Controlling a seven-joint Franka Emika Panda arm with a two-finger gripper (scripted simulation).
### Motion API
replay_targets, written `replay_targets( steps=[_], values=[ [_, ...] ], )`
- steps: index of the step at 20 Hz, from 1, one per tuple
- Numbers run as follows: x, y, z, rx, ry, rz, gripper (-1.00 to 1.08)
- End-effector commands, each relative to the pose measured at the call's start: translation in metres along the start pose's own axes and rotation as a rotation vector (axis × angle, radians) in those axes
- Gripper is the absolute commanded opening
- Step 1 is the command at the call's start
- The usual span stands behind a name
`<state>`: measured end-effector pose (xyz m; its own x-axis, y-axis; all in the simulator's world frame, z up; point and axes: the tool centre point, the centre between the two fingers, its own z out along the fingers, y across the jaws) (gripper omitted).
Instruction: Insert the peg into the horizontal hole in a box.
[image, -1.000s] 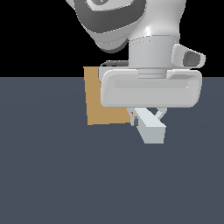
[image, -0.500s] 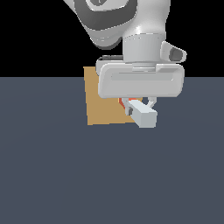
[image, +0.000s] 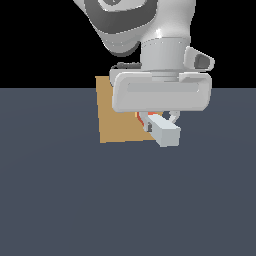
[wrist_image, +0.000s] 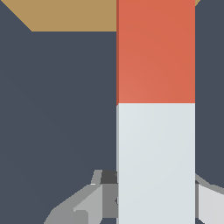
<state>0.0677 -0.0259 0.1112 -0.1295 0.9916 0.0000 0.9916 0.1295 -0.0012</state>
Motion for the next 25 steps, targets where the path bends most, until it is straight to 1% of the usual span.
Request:
replay_targets(
  steps=[1, 5, 8, 11, 16, 19, 22, 25],
  values=[
    [0.0, 0.0, 0.0, 0.0, 0.0, 0.0, -1.0],
    [0.007, 0.0, 0.0, 0.0, 0.0, 0.0, -1.0],
    [0.022, -0.001, 0.0, -0.001, 0.0, 0.0, -1.0],
    [0.044, -0.001, -0.001, -0.001, 0.0, 0.0, -1.0],
    [0.09, -0.002, -0.001, -0.002, 0.0, 0.0, -1.0],
    [0.109, -0.001, -0.002, -0.003, 0.0, 0.0, -1.0],
    [0.121, 0.0, -0.002, -0.003, 0.0, 0.0, -1.0],
    [0.125, 0.0, -0.002, -0.003, 0.0, 0.0, -1.0]
  ],
)
